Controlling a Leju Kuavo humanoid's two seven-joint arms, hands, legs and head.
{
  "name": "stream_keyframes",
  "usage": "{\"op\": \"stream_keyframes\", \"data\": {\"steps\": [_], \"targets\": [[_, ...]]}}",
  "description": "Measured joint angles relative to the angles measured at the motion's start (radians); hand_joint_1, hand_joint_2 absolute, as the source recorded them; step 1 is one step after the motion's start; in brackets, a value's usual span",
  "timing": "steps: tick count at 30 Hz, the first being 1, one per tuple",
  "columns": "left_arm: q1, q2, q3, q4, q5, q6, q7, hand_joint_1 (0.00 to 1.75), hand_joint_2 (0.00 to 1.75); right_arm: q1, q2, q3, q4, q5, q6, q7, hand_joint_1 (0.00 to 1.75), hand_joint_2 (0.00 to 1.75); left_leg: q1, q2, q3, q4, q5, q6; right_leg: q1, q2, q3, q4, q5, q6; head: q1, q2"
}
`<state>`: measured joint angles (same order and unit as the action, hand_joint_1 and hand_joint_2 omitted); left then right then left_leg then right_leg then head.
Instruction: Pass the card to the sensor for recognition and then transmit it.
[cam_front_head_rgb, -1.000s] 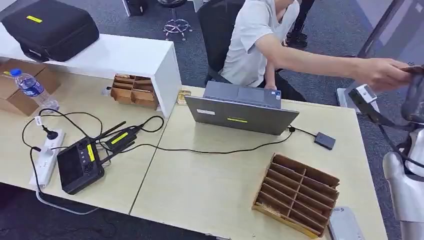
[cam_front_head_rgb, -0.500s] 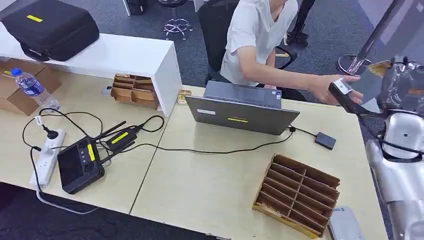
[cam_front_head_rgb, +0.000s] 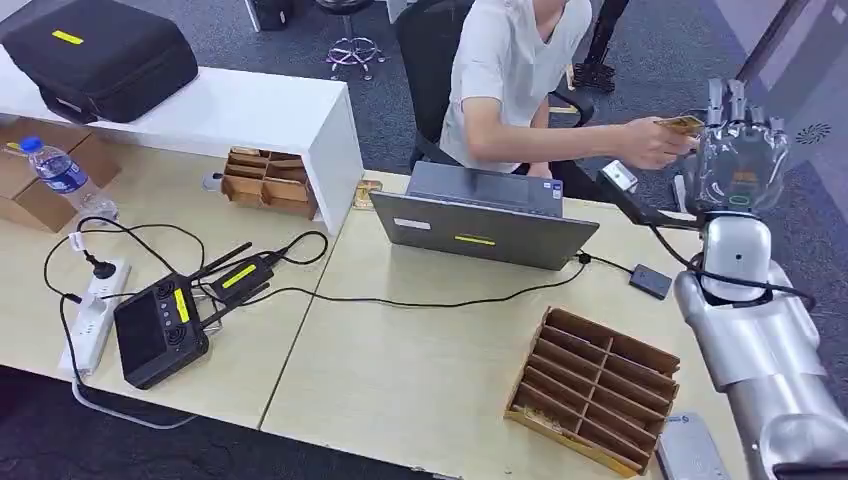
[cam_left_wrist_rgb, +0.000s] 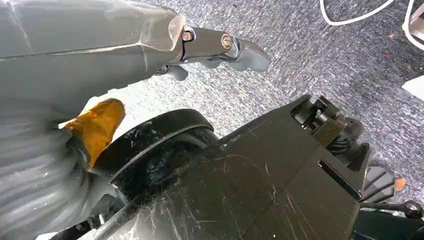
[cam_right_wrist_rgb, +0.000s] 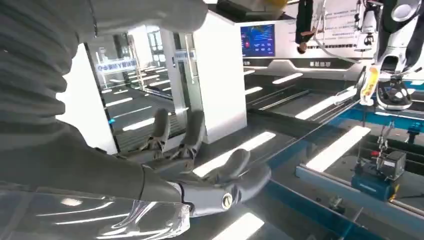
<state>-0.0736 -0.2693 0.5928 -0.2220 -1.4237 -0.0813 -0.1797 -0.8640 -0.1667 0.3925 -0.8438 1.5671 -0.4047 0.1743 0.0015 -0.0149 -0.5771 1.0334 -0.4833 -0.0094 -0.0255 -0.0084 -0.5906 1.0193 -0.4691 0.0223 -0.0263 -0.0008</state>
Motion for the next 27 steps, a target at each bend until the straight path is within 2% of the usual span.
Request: {"op": "stream_keyframes", "data": {"steps": [1, 2, 10, 16, 22, 27], "targets": [[0.0, 0.0, 0.0, 0.0, 0.002, 0.0, 0.001, 0.0, 0.0, 0.002, 0.0, 0.0, -0.002, 0.0, 0.0, -0.001, 0.0, 1.75, 0.0, 0.0, 0.0, 0.0, 0.0, 0.0, 0.0, 0.0, 0.0, 0.0, 0.0, 0.0, 0.0, 0.0], [0.0, 0.0, 0.0, 0.0, 0.003, 0.001, 0.004, 0.0, 1.75, 0.006, 0.0, 0.0, -0.006, -0.001, 0.001, -0.005, 0.0, 1.75, 0.0, 0.0, 0.0, 0.0, 0.0, 0.0, 0.0, 0.0, 0.0, 0.0, 0.0, 0.0, 0.0, 0.0], [-0.001, 0.0, 0.0, 0.0, 0.006, 0.001, 0.021, 0.0, 1.75, 0.094, -0.019, -0.002, -0.092, -0.005, 0.005, -0.01, 0.0, 1.75, 0.0, 0.001, 0.0, 0.0, 0.0, 0.0, 0.0, 0.0, 0.0, 0.0, 0.0, 0.0, 0.0, 0.0], [-0.001, 0.0, 0.0, 0.0, 0.013, 0.001, 0.022, 0.0, 1.75, 0.185, -0.041, -0.027, -0.185, -0.029, -0.018, -0.026, 0.0, 1.75, 0.0, 0.0, 0.0, 0.0, 0.0, 0.0, 0.0, 0.0, -0.001, 0.0, 0.0, 0.0, 0.0, 0.0], [-0.001, 0.0, 0.0, 0.0, 0.031, 0.005, 0.025, 0.0, 1.75, 0.342, -0.071, -0.073, -0.361, -0.042, -0.041, -0.045, 0.0, 1.75, 0.0, 0.0, 0.0, 0.0, -0.001, 0.0, 0.0, 0.0, -0.001, -0.001, -0.001, 0.0, 0.0, 0.0], [0.0, 0.001, 0.004, 0.0, 0.053, 0.014, 0.025, 0.0, 1.75, 0.552, -0.082, -0.121, -0.604, -0.049, -0.067, -0.063, 0.0, 1.75, 0.0, -0.001, -0.001, -0.001, -0.002, 0.0, 0.0, -0.001, -0.001, -0.001, -0.002, 0.0, 0.0, 0.0]]}}
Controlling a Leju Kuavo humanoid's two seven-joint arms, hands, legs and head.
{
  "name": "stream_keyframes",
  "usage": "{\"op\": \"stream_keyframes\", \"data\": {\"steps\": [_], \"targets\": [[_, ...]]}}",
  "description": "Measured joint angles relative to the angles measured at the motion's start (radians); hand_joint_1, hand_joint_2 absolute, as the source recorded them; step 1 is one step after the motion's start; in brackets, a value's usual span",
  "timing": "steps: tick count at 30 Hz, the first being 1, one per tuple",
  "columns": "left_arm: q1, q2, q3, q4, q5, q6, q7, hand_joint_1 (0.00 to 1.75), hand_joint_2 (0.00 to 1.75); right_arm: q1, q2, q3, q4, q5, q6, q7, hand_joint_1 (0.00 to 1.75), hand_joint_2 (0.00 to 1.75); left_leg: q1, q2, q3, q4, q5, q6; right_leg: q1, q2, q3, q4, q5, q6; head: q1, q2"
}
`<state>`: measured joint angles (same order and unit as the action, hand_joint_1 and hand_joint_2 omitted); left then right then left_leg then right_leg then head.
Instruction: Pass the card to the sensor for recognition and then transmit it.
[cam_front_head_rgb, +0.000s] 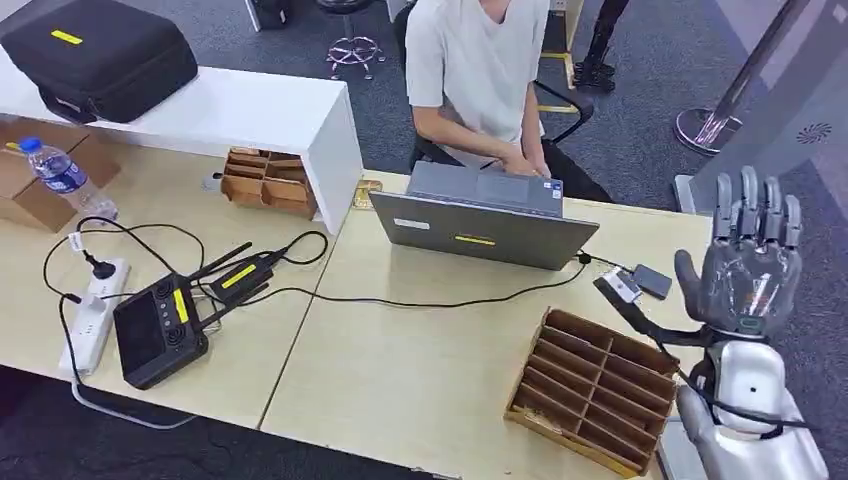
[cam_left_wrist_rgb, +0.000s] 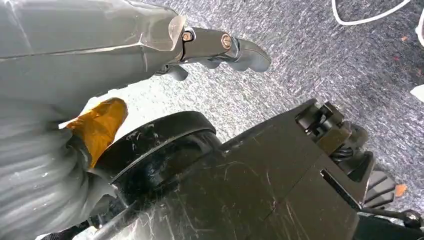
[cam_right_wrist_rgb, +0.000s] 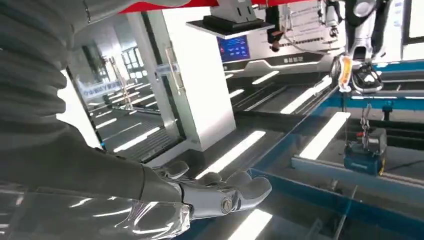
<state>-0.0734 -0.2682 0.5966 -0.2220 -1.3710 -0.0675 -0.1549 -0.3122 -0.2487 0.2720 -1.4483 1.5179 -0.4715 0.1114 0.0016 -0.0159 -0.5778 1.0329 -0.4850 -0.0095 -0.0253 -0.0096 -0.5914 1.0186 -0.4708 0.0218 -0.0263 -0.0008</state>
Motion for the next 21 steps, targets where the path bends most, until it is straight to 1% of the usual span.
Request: {"op": "stream_keyframes", "data": {"steps": [3, 9, 13, 18, 21], "targets": [[0.0, 0.0, 0.002, 0.0, 0.005, 0.002, 0.0, 0.0, 1.75, 0.084, -0.003, -0.018, -0.102, 0.003, -0.004, -0.004, 0.0, 1.75, 0.0, 0.002, 0.0, 0.0, -0.001, -0.001, 0.0, 0.001, 0.0, 0.0, 0.0, 0.0, 0.0, 0.0], [0.0, 0.0, 0.004, 0.0, 0.009, 0.005, 0.0, 0.0, 1.75, 0.153, -0.006, -0.043, -0.202, 0.003, -0.005, -0.009, 0.0, 1.75, 0.0, 0.002, 0.001, 0.0, -0.001, -0.001, 0.0, 0.001, 0.0, 0.0, 0.0, 0.0, 0.0, 0.0], [0.001, 0.001, 0.008, 0.0, 0.023, 0.009, 0.001, 0.0, 1.75, 0.255, -0.006, -0.066, -0.295, 0.004, -0.047, -0.014, 0.0, 1.75, 0.0, 0.002, 0.001, 0.0, -0.001, -0.001, 0.0, 0.001, 0.0, 0.0, 0.0, 0.0, 0.0, 0.0], [0.002, 0.001, 0.017, 0.0, 0.036, 0.018, 0.0, 0.0, 1.75, 0.384, -0.006, -0.114, -0.411, -0.006, -0.101, -0.02, 0.0, 1.75, 0.0, 0.002, 0.001, 0.0, -0.002, -0.001, 0.0, 0.001, -0.001, 0.0, -0.001, -0.001, 0.0, 0.0], [0.002, 0.001, 0.028, 0.0, 0.048, 0.021, 0.0, 0.0, 1.75, 0.449, -0.006, -0.14, -0.47, -0.051, -0.091, -0.029, 0.0, 1.75, 0.0, 0.002, 0.0, -0.001, -0.002, -0.001, 0.0, 0.001, 0.0, 0.0, -0.002, -0.001, 0.0, 0.0]]}}
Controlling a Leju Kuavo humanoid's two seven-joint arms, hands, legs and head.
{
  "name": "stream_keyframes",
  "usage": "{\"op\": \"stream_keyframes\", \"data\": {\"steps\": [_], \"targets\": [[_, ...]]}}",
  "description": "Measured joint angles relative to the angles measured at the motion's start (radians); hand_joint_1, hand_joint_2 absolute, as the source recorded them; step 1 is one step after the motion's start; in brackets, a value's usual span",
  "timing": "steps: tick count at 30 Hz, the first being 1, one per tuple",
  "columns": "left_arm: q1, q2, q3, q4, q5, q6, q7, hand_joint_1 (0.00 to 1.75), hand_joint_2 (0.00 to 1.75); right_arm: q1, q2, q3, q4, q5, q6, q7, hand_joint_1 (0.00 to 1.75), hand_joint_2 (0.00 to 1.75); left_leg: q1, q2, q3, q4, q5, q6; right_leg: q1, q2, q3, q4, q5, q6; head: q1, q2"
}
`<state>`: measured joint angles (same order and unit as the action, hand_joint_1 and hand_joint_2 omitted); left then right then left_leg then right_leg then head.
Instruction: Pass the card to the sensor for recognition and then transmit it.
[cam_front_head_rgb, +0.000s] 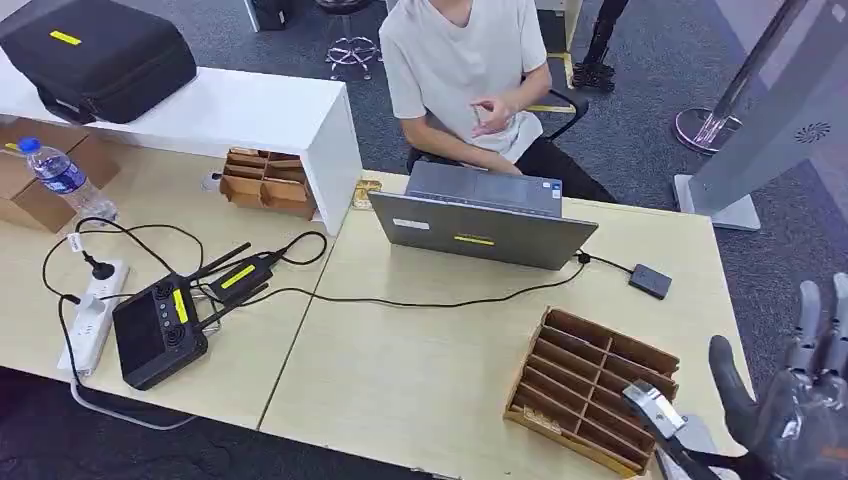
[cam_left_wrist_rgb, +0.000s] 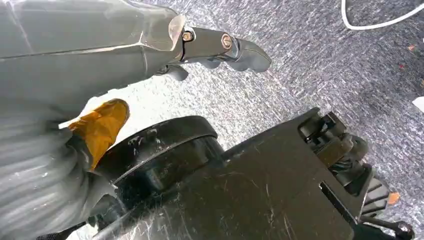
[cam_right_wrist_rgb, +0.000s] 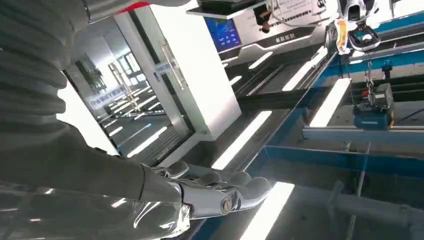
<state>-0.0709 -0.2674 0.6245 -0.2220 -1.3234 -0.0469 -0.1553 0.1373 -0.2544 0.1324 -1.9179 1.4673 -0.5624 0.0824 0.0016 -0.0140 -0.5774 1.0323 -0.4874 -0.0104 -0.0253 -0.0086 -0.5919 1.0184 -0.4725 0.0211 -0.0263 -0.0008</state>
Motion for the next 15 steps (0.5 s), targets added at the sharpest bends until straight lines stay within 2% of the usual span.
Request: {"op": "stream_keyframes", "data": {"steps": [5, 8, 11, 12, 15], "targets": [[0.0, 0.0, 0.007, 0.0, 0.007, 0.003, 0.0, 0.0, 1.75, 0.069, 0.0, -0.026, -0.066, -0.026, 0.027, -0.007, 0.0, 1.75, 0.0, 0.001, 0.0, 0.0, 0.0, 0.0, 0.0, 0.001, 0.0, 0.0, 0.0, 0.0, 0.0, 0.0], [0.001, 0.0, 0.019, 0.0, 0.024, 0.008, -0.004, 0.0, 1.75, 0.116, -0.01, -0.03, -0.105, -0.073, 0.087, -0.014, 0.0, 1.75, 0.0, 0.001, 0.001, 0.0, 0.0, 0.0, 0.0, -0.001, 0.0, 0.0, 0.0, 0.0, 0.0, 0.0], [0.003, 0.0, 0.033, 0.0, 0.04, 0.015, -0.006, 0.0, 1.75, 0.184, -0.02, -0.03, -0.158, -0.068, 0.092, -0.02, 0.0, 1.75, 0.0, 0.0, 0.0, 0.0, 0.0, 0.0, 0.0, 0.0, 0.0, 0.0, 0.0, 0.0, 0.0, 0.0], [0.003, 0.0, 0.037, 0.0, 0.045, 0.016, -0.007, 0.0, 1.75, 0.209, -0.022, -0.023, -0.177, -0.051, 0.089, -0.012, 0.0, 1.75, 0.0, 0.001, 0.0, 0.0, -0.001, 0.001, 0.0, 0.0, 0.0, 0.0, -0.001, -0.001, 0.0, 0.0], [0.003, 0.0, 0.055, 0.0, 0.061, 0.018, -0.017, 0.0, 1.75, 0.272, -0.033, 0.039, -0.224, 0.023, 0.072, 0.064, 0.0, 1.75, 0.0, 0.001, 0.0, -0.001, -0.002, 0.0, 0.001, 0.0, 0.0, 0.0, -0.002, -0.002, 0.0, 0.0]]}}
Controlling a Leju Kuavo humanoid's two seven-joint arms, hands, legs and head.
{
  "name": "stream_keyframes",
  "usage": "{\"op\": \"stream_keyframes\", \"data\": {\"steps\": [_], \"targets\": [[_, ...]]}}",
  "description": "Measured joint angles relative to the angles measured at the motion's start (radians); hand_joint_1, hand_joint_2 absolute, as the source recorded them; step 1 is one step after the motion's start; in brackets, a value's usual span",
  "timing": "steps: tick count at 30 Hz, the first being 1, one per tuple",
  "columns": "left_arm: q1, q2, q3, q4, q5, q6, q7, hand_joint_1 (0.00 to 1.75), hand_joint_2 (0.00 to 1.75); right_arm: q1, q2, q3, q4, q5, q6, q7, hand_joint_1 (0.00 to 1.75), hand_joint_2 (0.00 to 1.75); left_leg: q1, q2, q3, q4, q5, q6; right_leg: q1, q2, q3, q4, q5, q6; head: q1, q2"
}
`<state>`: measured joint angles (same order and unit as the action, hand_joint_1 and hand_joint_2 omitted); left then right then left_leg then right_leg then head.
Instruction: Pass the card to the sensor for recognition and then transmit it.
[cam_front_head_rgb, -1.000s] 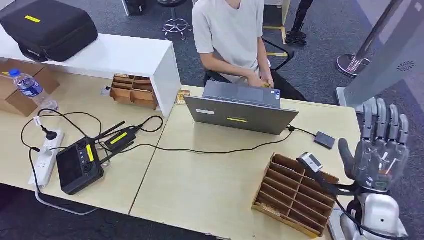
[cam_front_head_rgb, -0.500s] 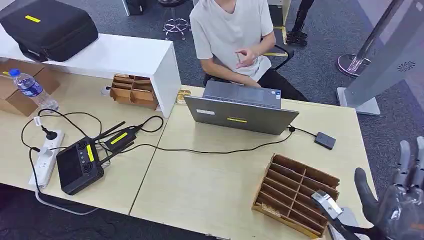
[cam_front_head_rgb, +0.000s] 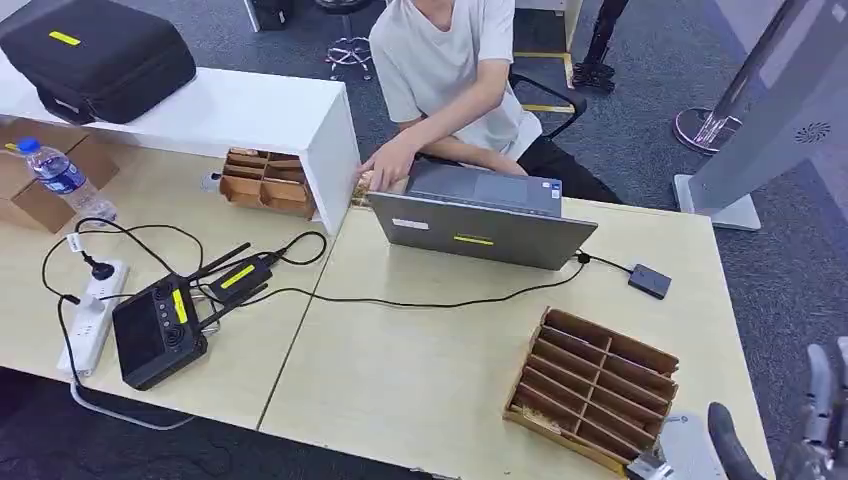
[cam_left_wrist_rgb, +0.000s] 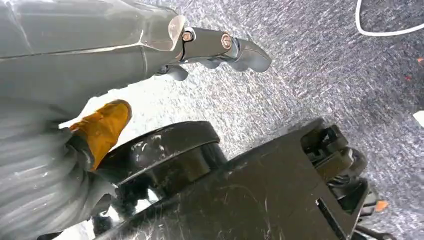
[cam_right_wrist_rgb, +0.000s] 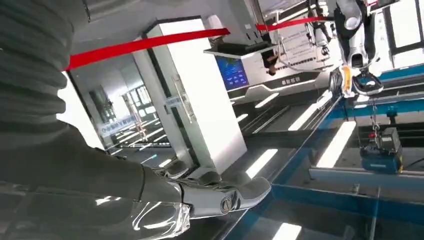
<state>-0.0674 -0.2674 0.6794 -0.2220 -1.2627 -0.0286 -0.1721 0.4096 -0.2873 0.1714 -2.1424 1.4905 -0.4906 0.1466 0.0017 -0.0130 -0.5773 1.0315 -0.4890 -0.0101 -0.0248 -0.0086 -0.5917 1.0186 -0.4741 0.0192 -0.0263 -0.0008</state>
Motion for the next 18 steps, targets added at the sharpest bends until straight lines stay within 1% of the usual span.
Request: {"op": "stream_keyframes", "data": {"steps": [3, 4, 6, 8, 11, 12, 14, 16, 18], "targets": [[0.0, 0.0, 0.016, 0.0, 0.011, 0.001, -0.008, 0.0, 1.75, 0.028, -0.026, 0.114, -0.026, 0.072, -0.021, 0.12, 0.0, 1.75, 0.0, 0.001, 0.0, 0.0, 0.0, 0.0, 0.0, 0.001, 0.0, 0.0, 0.0, 0.0, 0.0, 0.0], [0.0, 0.0, 0.022, 0.0, 0.015, 0.001, -0.008, 0.0, 1.75, 0.034, -0.033, 0.155, -0.03, 0.075, -0.024, 0.147, 0.0, 1.75, 0.0, 0.001, 0.0, 0.0, 0.0, 0.0, 0.0, 0.0, 0.0, 0.0, 0.0, 0.0, 0.0, 0.0], [0.0, 0.0, 0.027, 0.0, 0.016, 0.002, -0.008, 0.0, 1.75, 0.042, -0.042, 0.222, -0.035, 0.077, -0.025, 0.167, 0.0, 1.75, 0.0, 0.001, 0.0, 0.0, 0.0, 0.0, 0.0, 0.0, 0.0, 0.0, 0.0, 0.0, 0.0, 0.0], [0.0, 0.0, 0.033, 0.0, 0.017, 0.002, -0.008, 0.0, 1.75, 0.049, -0.049, 0.27, -0.039, 0.077, -0.026, 0.173, 0.0, 1.75, 0.0, 0.001, 0.0, 0.0, 0.0, 0.0, 0.0, 0.001, 0.0, 0.0, 0.0, 0.0, 0.0, 0.0], [0.0, 0.0, 0.041, 0.0, 0.018, 0.002, -0.009, 0.0, 1.75, 0.052, -0.057, 0.315, -0.042, 0.077, -0.026, 0.178, 0.0, 1.75, 0.0, 0.001, 0.001, 0.0, 0.0, 0.0, 0.0, 0.001, 0.0, 0.0, 0.0, 0.0, 0.0, 0.0], [0.0, 0.0, 0.043, 0.0, 0.019, 0.002, -0.009, 0.0, 1.75, 0.051, -0.059, 0.325, -0.042, 0.076, -0.026, 0.188, 0.0, 1.75, 0.0, 0.001, 0.001, 0.0, 0.0, 0.0, 0.0, 0.001, 0.0, 0.0, 0.0, 0.0, 0.0, 0.0], [0.0, 0.0, 0.048, 0.0, 0.024, 0.003, -0.01, 0.0, 1.75, 0.047, -0.067, 0.363, -0.041, 0.069, -0.03, 0.237, 0.0, 1.75, 0.0, 0.001, 0.0, 0.0, 0.0, 0.0, 0.0, 0.001, 0.001, 0.0, 0.0, 0.0, 0.0, 0.0], [0.0, 0.0, 0.05, 0.0, 0.026, 0.006, -0.011, 0.0, 1.75, 0.037, -0.076, 0.418, -0.034, 0.041, -0.041, 0.289, 0.0, 1.75, 0.0, 0.001, 0.001, 0.0, 0.0, 0.0, 0.0, 0.001, 0.0, 0.0, 0.0, 0.0, 0.0, 0.0], [0.0, 0.0, 0.053, 0.0, 0.027, 0.006, -0.011, 0.0, 1.75, 0.026, -0.083, 0.469, -0.023, 0.002, -0.055, 0.32, 0.0, 1.75, 0.0, 0.001, 0.001, 0.0, 0.0, 0.0, 0.0, 0.001, 0.0, 0.0, 0.0, 0.0, 0.0, 0.0]]}}
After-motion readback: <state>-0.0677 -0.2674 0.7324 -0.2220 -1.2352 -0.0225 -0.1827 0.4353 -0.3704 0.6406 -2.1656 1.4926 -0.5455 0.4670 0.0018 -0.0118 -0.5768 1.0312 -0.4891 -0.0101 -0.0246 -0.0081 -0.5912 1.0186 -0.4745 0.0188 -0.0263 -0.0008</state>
